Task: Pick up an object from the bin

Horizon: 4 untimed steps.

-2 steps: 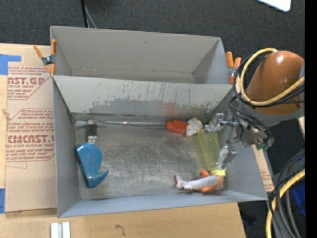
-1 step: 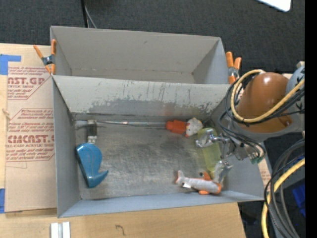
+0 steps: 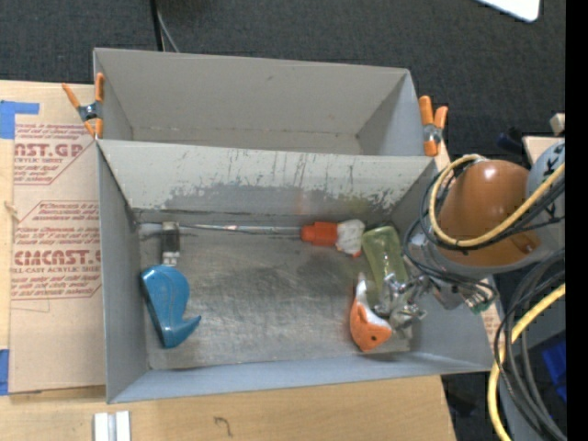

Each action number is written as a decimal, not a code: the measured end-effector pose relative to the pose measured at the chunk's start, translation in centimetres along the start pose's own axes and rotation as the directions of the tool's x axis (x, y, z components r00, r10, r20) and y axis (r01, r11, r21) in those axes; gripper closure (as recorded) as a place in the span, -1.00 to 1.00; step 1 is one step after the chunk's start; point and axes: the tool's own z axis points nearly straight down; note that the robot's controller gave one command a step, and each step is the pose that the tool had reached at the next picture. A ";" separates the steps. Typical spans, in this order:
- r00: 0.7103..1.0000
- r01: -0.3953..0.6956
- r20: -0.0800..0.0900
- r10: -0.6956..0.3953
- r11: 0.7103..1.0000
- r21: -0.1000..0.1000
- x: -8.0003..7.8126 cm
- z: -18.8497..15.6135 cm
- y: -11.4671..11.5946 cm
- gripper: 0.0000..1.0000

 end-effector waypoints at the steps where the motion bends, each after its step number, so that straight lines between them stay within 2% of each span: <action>1: 1.000 0.000 0.000 0.000 1.000 0.000 0.0 0.0 0.0 1.00; 2: 1.000 0.016 -0.002 -0.016 1.000 -0.002 0.8 -3.2 0.0 1.00; 3: 1.000 0.018 0.002 -0.018 1.000 0.003 -0.5 -4.7 -0.7 1.00; 4: 0.999 0.051 -0.004 -0.051 0.999 -0.004 0.1 -8.9 0.0 1.00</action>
Offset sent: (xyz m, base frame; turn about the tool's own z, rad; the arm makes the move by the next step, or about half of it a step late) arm -0.0090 -0.0083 0.0478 -0.0233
